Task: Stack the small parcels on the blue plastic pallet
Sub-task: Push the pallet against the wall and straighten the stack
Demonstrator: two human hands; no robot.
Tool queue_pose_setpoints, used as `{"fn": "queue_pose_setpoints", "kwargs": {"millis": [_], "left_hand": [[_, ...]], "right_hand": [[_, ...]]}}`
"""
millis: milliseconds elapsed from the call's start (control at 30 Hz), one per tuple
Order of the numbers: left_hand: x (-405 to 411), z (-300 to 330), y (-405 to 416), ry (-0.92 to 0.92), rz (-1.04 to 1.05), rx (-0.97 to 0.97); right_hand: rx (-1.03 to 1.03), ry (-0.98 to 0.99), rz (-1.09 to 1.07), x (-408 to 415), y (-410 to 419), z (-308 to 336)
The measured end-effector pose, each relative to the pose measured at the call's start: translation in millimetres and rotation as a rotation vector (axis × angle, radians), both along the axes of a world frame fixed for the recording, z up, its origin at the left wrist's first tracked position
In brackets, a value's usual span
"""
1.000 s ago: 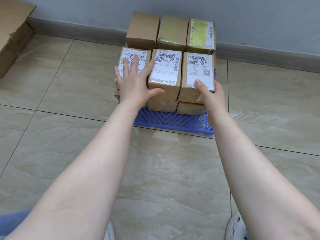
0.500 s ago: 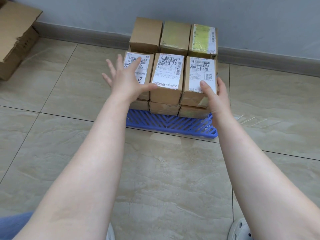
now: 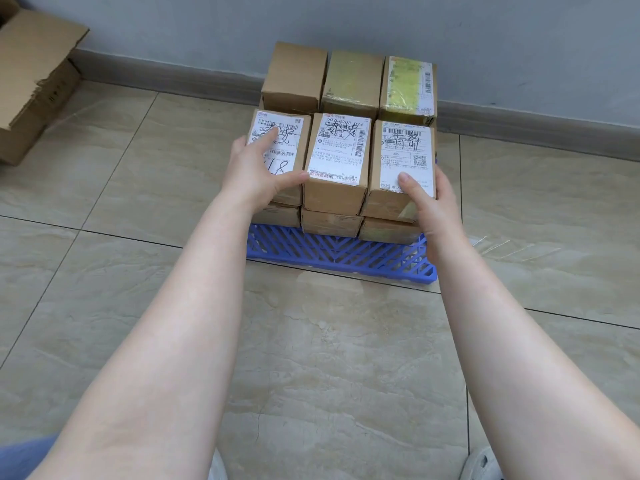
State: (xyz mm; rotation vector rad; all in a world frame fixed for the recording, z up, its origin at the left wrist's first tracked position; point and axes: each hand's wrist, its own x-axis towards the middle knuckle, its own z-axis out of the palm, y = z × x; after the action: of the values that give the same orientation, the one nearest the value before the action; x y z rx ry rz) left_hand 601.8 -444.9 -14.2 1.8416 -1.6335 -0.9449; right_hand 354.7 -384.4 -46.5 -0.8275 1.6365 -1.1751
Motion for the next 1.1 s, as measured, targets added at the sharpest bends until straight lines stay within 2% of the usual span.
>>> {"fn": "queue_pose_setpoints", "kwargs": {"millis": [167,300,500,633,767,1100], "left_hand": [[-4.5,-3.9,-8.1,-0.016,0.171,-0.158],[-9.5,6.0,-39.3,0.021,0.246,-0.246],[-21.0,9.6,-93.6,0.004,0.272,-0.069],[-16.3,5.9,-113.9,-0.047,0.266,0.054],[-11.7,2.6,-130.6,-0.026,0.222,0.132],[-1.6,-10.3,-134.5,0.038,0.133,0.094]], "right_hand": [[0.020,0.036,-0.106,-10.2,-9.2,15.4],[0.005,0.149,-0.090,-20.4,-41.3,37.3],[0.155,0.270,-0.044,-25.9,-94.0,60.6],[0.282,0.244,-0.043,-25.5,-115.6,66.1],[0.317,0.178,-0.015,-22.0,-122.9,68.3],[0.270,0.167,-0.027,-24.6,-125.0,54.5]]}}
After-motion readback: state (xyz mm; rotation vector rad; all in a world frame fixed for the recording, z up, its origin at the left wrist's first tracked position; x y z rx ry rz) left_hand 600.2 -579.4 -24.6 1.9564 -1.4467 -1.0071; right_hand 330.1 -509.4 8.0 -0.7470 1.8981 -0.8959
